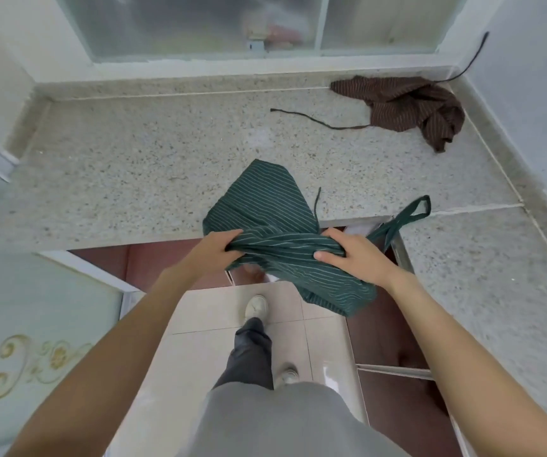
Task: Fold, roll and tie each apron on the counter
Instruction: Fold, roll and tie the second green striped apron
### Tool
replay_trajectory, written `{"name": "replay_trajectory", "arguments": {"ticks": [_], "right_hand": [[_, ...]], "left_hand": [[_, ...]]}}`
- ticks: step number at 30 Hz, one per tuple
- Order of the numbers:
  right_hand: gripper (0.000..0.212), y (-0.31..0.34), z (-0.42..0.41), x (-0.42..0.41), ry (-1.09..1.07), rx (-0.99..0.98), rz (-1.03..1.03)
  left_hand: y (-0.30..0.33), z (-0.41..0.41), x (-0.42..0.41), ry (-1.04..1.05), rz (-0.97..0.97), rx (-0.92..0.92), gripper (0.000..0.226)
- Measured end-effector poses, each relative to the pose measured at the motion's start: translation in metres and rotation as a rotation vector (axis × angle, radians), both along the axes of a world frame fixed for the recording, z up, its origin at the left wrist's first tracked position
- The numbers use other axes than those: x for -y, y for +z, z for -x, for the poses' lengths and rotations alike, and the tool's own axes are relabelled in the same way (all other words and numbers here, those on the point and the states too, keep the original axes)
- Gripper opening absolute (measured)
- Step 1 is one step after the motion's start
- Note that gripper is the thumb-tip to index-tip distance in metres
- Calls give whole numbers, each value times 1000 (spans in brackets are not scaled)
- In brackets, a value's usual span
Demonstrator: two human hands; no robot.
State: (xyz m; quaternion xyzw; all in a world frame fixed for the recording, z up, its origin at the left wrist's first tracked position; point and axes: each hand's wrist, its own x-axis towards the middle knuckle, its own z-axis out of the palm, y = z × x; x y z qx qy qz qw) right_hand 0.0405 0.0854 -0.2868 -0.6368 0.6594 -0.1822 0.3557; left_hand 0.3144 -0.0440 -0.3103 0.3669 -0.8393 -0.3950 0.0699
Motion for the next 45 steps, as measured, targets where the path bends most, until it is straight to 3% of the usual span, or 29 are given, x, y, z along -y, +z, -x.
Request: {"name": "replay_trajectory", "arguments": {"ticks": [5, 8, 9, 11, 14, 17, 22, 24, 27, 32, 34, 41, 45], "right_hand": [[32, 29, -12, -24, -44, 156, 27], [32, 40, -17, -29, -28, 212, 64], [31, 42, -18, -28, -26, 224, 80], [24, 46, -21, -25, -28, 220, 129], [15, 52, -27, -17, -28, 178, 171], [8, 53, -32, -7, 0, 188, 134], [25, 56, -40, 5, 120, 83, 49], [29, 58, -41, 9, 87, 170, 5], [33, 62, -40, 19, -34, 222, -54], [21, 57, -40, 46, 81, -107, 36], [22, 53, -39, 60, 103, -147, 95], [17, 58, -51, 120, 219, 28, 57], [21, 54, -47, 174, 364, -302, 60]], "left_hand": [[33, -11, -31, 45, -248, -148, 33], [60, -18, -43, 45, -433, -177, 18], [66, -20, -43, 34, -449, -167, 25], [74, -25, -43, 27, -395, -127, 42], [76, -31, -39, 118, -202, -94, 31], [72, -39, -33, 146, 119, -9, 20], [76, -59, -24, 274, 441, -23, 21], [80, -71, -21, 281, 515, 10, 24], [81, -89, -16, 240, 575, 90, 25], [79, -110, 5, 199, 535, 117, 20], [77, -121, 18, 226, 478, 93, 18], [73, -151, 77, 237, 381, 90, 37], [62, -164, 134, 209, 419, 87, 8]]}}
